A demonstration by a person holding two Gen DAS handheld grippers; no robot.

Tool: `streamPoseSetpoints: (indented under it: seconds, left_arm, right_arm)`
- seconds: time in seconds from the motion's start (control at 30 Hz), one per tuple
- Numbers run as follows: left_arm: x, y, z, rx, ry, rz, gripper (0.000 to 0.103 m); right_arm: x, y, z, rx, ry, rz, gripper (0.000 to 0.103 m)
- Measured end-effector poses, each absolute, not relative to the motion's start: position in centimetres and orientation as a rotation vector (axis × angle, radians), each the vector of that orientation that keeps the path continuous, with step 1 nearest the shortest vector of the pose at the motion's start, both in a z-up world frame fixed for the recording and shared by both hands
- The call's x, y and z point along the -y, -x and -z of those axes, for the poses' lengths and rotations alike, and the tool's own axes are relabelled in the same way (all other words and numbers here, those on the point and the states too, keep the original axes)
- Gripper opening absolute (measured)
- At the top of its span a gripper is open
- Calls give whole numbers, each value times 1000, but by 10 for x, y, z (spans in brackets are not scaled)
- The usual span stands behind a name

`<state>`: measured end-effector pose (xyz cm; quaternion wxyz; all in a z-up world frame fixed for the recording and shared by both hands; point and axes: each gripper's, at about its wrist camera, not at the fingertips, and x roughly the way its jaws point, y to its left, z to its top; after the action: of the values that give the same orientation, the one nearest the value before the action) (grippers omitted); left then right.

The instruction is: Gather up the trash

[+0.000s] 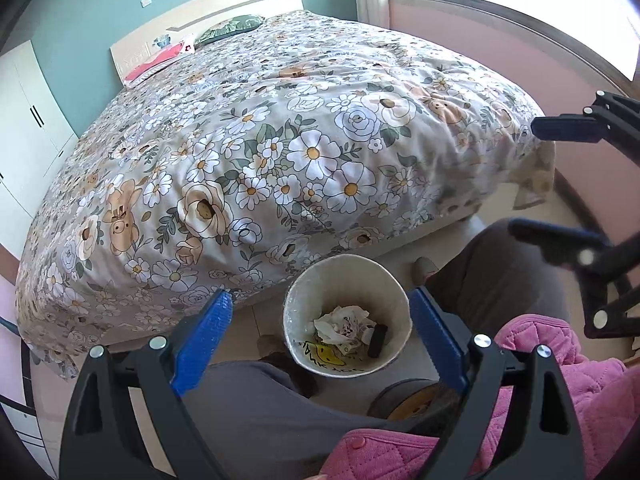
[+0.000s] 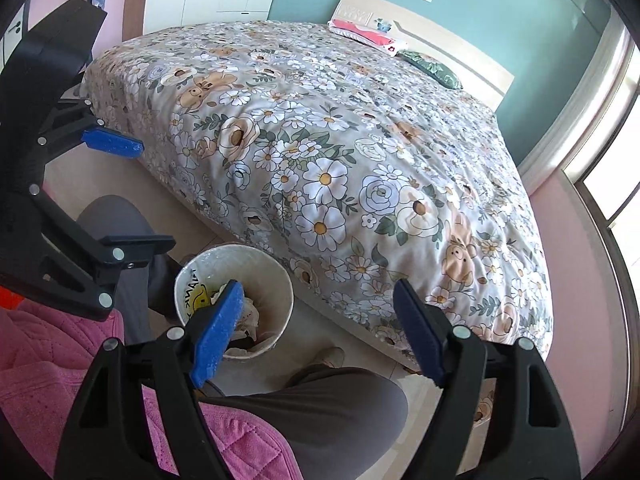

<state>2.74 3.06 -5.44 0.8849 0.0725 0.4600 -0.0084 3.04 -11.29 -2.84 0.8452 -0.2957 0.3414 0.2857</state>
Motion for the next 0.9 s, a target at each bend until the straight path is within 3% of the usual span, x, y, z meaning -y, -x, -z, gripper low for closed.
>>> streamPoseSetpoints:
  seconds: [0.9]
  left_arm:
    - [-26, -19, 42, -936, -145, 5, 92]
  right_arm:
    - [122, -21, 21, -731, 581, -642, 76]
